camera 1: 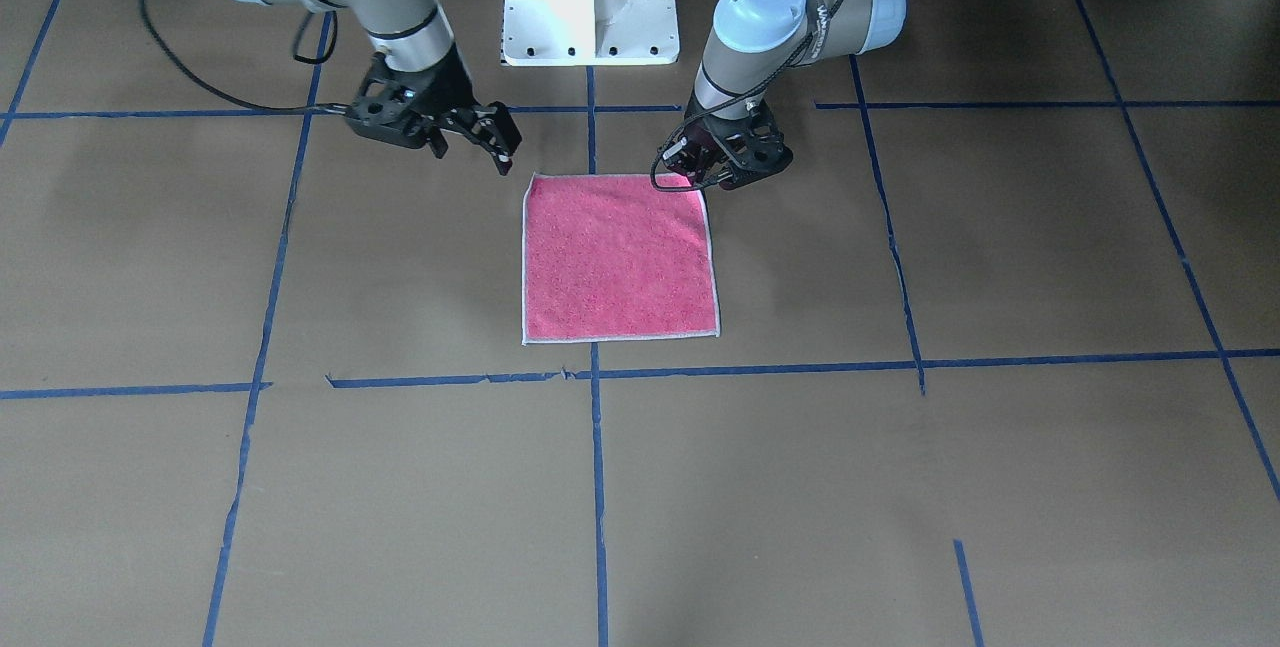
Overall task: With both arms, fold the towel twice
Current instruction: 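Bring the right gripper to the towel's opposite edge, near the robot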
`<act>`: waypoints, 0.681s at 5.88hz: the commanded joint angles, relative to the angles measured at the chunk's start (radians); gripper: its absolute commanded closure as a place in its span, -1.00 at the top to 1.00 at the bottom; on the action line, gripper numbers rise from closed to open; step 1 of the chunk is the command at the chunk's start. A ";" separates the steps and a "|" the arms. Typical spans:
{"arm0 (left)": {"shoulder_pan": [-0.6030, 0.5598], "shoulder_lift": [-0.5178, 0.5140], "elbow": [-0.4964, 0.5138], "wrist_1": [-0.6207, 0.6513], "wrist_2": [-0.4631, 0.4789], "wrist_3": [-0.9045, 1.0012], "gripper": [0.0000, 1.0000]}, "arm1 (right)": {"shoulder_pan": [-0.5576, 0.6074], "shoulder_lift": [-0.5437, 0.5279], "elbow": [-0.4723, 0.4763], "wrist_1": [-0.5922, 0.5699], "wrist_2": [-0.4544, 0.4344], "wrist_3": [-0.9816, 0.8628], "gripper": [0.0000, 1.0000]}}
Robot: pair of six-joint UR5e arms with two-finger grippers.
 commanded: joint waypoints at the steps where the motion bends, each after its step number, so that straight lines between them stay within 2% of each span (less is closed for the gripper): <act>1: 0.000 0.001 0.001 0.000 0.000 0.000 -0.97 | -0.032 0.050 -0.081 0.001 -0.024 0.015 0.84; 2: 0.000 0.001 0.001 -0.002 -0.001 0.000 -0.96 | -0.039 0.080 -0.107 0.004 -0.042 0.015 0.71; 3: 0.000 0.001 0.001 -0.002 0.000 0.002 -0.96 | -0.041 0.097 -0.130 0.010 -0.046 0.015 0.70; 4: 0.000 0.003 0.003 -0.002 -0.001 0.003 -0.96 | -0.047 0.096 -0.137 0.009 -0.046 0.015 0.59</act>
